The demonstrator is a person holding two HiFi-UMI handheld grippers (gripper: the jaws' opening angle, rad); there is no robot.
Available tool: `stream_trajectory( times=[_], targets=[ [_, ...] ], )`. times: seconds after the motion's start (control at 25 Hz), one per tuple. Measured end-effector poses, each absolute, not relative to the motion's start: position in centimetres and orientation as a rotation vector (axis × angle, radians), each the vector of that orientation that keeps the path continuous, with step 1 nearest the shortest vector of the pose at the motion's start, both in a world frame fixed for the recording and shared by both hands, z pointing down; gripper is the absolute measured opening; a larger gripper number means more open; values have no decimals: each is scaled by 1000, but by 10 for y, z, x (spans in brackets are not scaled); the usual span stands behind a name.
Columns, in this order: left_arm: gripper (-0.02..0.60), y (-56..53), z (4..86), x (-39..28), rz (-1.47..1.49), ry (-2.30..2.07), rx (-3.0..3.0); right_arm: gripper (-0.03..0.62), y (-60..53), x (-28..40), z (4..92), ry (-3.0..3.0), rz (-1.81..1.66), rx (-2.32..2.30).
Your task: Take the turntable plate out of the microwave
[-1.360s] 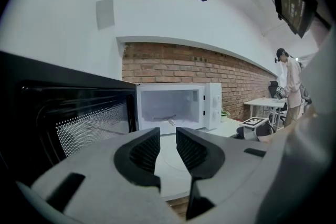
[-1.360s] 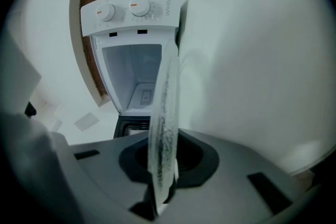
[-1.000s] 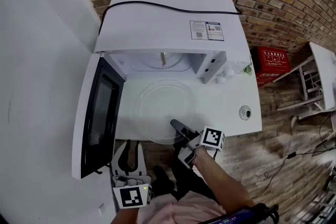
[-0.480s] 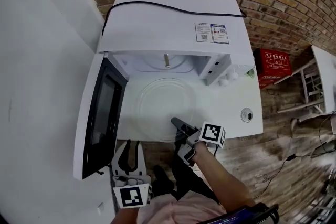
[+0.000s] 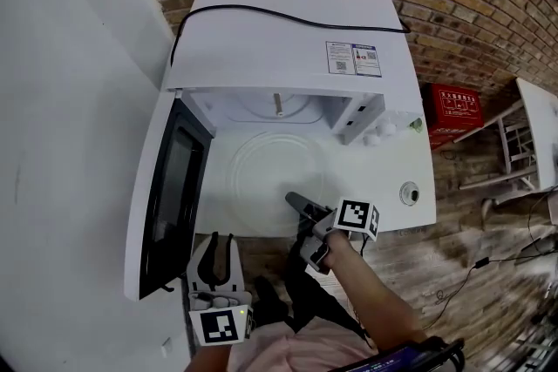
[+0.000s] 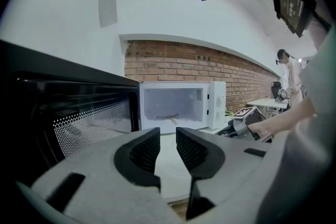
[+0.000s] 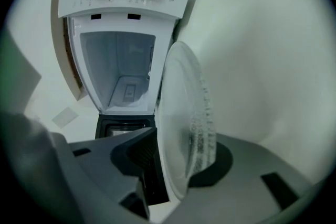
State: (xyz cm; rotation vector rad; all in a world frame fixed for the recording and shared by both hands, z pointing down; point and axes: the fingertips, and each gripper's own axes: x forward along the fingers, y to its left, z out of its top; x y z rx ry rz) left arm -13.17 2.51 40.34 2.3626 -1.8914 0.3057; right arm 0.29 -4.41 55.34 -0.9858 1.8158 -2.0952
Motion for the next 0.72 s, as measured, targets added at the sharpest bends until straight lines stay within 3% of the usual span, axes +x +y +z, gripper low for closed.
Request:
stream_trajectory(
  times=[0.2, 0.36, 0.72],
  targets=[
    [94, 24, 401, -131, 301, -1883, 2377, 206, -43, 4, 552, 1849, -2119, -1009],
    [94, 24, 402, -134, 310, -1884, 2371, 270, -39, 1, 550, 1861, -2181, -973],
    [94, 27, 401, -139, 298, -1873, 2377, 324, -35, 4, 542, 1882, -2232, -935]
  ],
)
